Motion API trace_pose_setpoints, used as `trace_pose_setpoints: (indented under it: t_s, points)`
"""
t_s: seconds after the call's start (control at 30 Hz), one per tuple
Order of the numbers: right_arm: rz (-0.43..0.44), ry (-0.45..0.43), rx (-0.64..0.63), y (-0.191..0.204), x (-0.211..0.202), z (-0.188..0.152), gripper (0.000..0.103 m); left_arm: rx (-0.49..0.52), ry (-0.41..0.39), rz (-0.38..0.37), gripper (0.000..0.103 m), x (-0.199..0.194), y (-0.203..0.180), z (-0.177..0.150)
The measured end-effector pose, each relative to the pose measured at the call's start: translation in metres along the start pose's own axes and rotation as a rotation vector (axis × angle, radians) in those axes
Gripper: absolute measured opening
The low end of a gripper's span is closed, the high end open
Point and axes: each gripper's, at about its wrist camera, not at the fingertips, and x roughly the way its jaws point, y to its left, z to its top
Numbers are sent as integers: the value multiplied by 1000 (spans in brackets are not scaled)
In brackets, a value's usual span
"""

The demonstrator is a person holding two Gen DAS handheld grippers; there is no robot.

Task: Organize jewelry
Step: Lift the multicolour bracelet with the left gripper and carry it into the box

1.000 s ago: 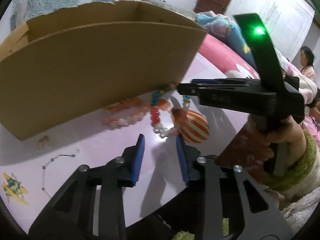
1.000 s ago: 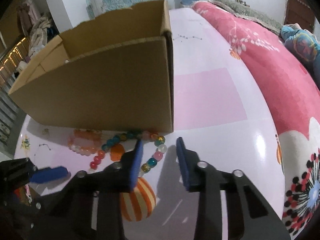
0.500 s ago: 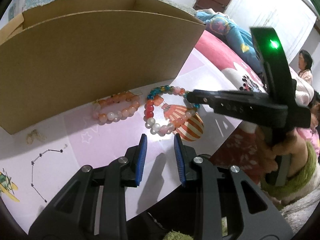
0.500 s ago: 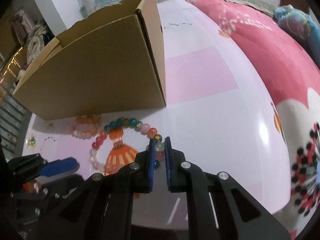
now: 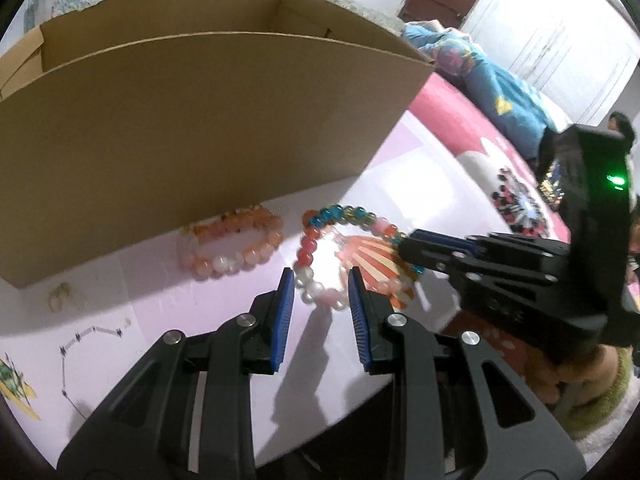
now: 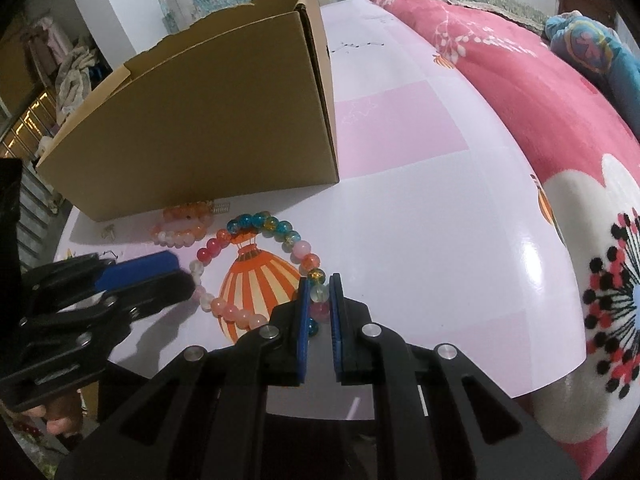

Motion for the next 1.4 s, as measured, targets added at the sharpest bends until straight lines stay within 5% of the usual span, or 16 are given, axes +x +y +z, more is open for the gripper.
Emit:
trace_pose_setpoints:
  t_s: [0.47, 1.4]
  points:
    - [-6, -11, -29, 3, 2, 3, 10, 125, 27, 160, 9, 23, -24, 7]
    - [-62, -215, -36, 10, -59, 15, 10, 224, -202, 126, 8, -43, -58, 19]
